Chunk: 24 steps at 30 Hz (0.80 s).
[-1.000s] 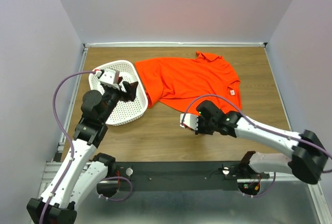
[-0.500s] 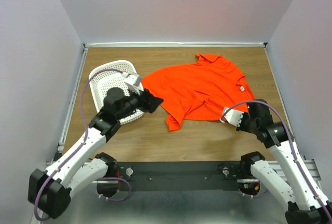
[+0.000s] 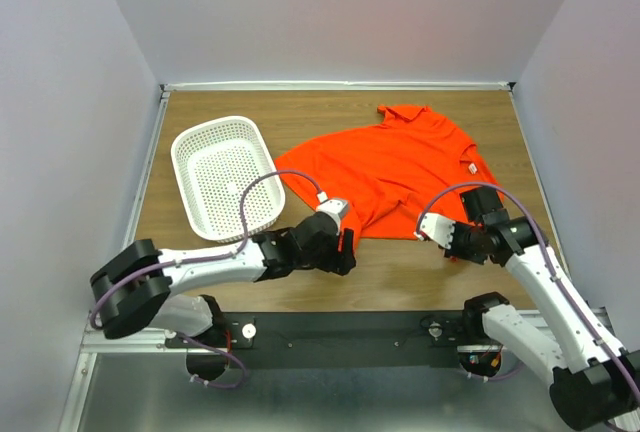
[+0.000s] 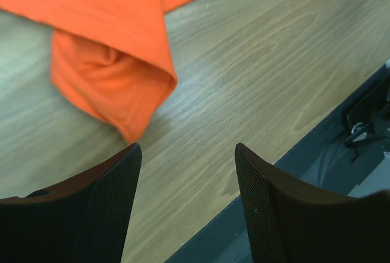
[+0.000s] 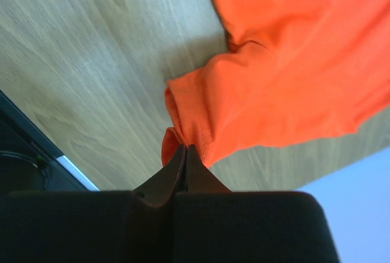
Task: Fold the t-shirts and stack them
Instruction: Flatten the tshirt out
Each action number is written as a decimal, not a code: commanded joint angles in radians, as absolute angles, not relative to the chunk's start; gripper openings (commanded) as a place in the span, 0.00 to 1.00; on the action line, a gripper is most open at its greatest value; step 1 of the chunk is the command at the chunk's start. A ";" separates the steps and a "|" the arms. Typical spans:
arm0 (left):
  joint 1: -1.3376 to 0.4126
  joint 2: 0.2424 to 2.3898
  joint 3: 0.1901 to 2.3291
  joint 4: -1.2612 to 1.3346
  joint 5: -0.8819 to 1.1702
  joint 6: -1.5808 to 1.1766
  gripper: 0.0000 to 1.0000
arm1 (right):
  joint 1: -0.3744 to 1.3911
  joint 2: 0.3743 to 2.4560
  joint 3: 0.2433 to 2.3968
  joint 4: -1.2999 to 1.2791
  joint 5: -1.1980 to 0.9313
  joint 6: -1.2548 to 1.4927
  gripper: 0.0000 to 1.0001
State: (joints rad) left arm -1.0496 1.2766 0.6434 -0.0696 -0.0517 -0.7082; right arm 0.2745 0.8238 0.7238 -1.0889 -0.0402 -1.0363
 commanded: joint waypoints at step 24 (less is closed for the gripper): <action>-1.135 1.692 0.977 -0.259 -0.552 -0.833 0.00 | 0.268 0.833 0.687 -1.019 -0.106 -0.996 0.01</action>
